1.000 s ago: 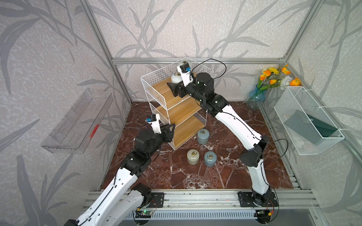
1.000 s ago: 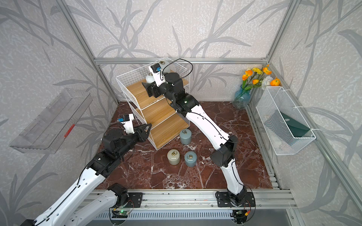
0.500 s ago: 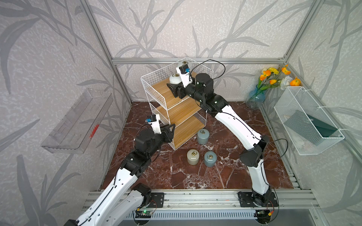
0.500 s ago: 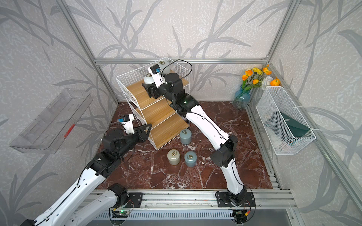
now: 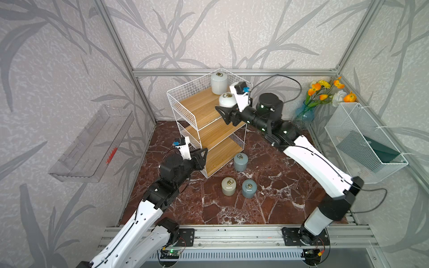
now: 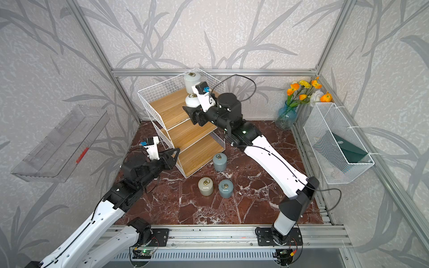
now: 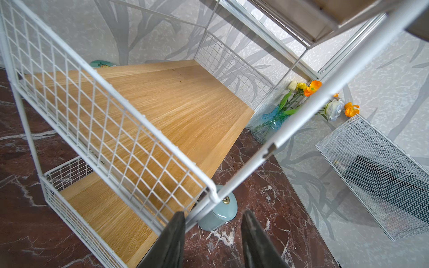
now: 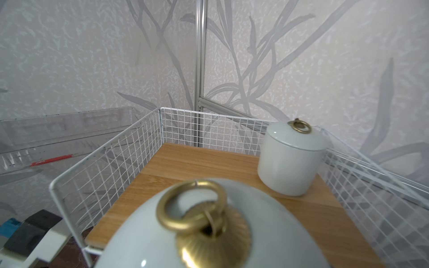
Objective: Remove the tea canisters from the shelf
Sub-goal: Pick up the tea canister from the shelf, then place the tea canister at the center of the board.
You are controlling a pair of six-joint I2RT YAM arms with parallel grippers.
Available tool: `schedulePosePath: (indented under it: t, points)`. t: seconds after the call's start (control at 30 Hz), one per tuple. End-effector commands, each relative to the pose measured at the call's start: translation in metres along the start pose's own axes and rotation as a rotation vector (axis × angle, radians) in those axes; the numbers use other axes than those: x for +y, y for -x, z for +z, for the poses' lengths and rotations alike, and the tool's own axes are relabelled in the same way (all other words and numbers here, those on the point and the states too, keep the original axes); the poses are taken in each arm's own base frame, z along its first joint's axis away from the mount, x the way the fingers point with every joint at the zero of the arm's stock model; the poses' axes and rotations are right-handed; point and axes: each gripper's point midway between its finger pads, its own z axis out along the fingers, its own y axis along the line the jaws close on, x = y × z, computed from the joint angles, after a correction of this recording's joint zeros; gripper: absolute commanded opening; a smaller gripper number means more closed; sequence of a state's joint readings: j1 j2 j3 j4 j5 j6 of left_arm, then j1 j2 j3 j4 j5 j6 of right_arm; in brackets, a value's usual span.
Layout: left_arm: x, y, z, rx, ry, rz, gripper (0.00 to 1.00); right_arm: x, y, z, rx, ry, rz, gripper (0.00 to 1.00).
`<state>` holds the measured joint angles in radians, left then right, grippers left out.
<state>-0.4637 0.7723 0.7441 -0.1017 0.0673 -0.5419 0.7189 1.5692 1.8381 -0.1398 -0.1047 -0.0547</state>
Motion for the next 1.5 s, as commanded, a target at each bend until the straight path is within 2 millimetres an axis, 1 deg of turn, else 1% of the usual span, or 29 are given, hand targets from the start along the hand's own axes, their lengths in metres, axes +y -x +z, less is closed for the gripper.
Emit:
schedulePosePath:
  t: [0.0, 0.03, 0.07, 0.17, 0.2, 0.27, 0.33, 0.4, 0.43, 0.47, 0.5, 0.57, 0.7, 0.87, 1.03, 1.13, 1.3, 1.4, 1.47]
  points:
    - [0.002, -0.004, 0.002, 0.009, 0.011, 0.013, 0.41, -0.029, 0.070, -0.076, -0.237, -0.128, -0.035, 0.66]
    - [0.003, -0.004, 0.003, 0.006, 0.014, 0.011, 0.41, -0.037, 0.063, -0.088, -0.228, -0.162, -0.034, 0.67]
    - [0.003, -0.003, 0.003, 0.003, 0.011, 0.009, 0.41, -0.045, 0.050, -0.100, -0.207, -0.199, -0.029, 0.67]
    - [0.003, -0.001, 0.004, -0.005, 0.015, 0.008, 0.41, -0.065, -0.007, -0.122, -0.098, -0.281, -0.009, 0.67]
    - [0.004, -0.001, 0.004, -0.006, 0.020, 0.010, 0.41, -0.067, -0.031, -0.124, -0.044, -0.287, -0.005, 0.68]
    - [0.004, -0.001, 0.004, 0.000, 0.022, 0.015, 0.41, -0.069, -0.071, -0.132, 0.021, -0.311, 0.018, 0.68]
    - [0.005, -0.002, 0.004, 0.006, 0.031, 0.015, 0.41, -0.072, -0.105, -0.139, 0.049, -0.341, 0.056, 0.68]
    - [0.006, -0.003, 0.004, 0.005, 0.036, 0.012, 0.41, -0.078, -0.143, -0.147, 0.087, -0.381, 0.123, 0.68]
    - [0.007, -0.003, 0.003, 0.006, 0.035, 0.010, 0.41, -0.079, -0.156, -0.149, 0.093, -0.388, 0.143, 0.68]
    - [0.008, -0.004, 0.003, 0.007, 0.038, 0.005, 0.41, -0.081, -0.176, -0.151, 0.114, -0.400, 0.160, 0.68]
    - [0.008, -0.004, 0.002, 0.003, 0.038, 0.000, 0.41, -0.082, -0.191, -0.154, 0.129, -0.418, 0.176, 0.68]
    - [0.010, -0.006, 0.001, 0.005, 0.045, -0.004, 0.41, -0.083, -0.219, -0.156, 0.147, -0.437, 0.182, 0.68]
    - [0.012, -0.009, 0.001, 0.006, 0.050, -0.017, 0.41, -0.093, -0.271, -0.162, 0.183, -0.491, 0.225, 0.68]
    - [0.014, -0.013, 0.004, 0.015, 0.051, -0.032, 0.41, -0.094, -0.310, -0.156, 0.226, -0.492, 0.264, 0.69]
    - [0.014, -0.015, 0.007, 0.020, 0.045, -0.042, 0.40, -0.104, -0.346, -0.148, 0.228, -0.546, 0.266, 0.69]
    - [0.014, -0.017, 0.006, 0.024, 0.048, -0.043, 0.41, -0.106, -0.360, -0.141, 0.210, -0.545, 0.282, 0.69]
    - [0.017, -0.018, 0.004, 0.025, 0.059, -0.043, 0.40, -0.116, -0.381, -0.136, 0.177, -0.596, 0.250, 0.70]
    - [0.018, -0.021, 0.003, 0.037, 0.063, -0.038, 0.40, -0.112, -0.397, -0.123, 0.198, -0.554, 0.237, 0.71]
    - [0.019, -0.022, 0.003, 0.042, 0.070, -0.036, 0.40, -0.112, -0.404, -0.117, 0.184, -0.547, 0.247, 0.74]
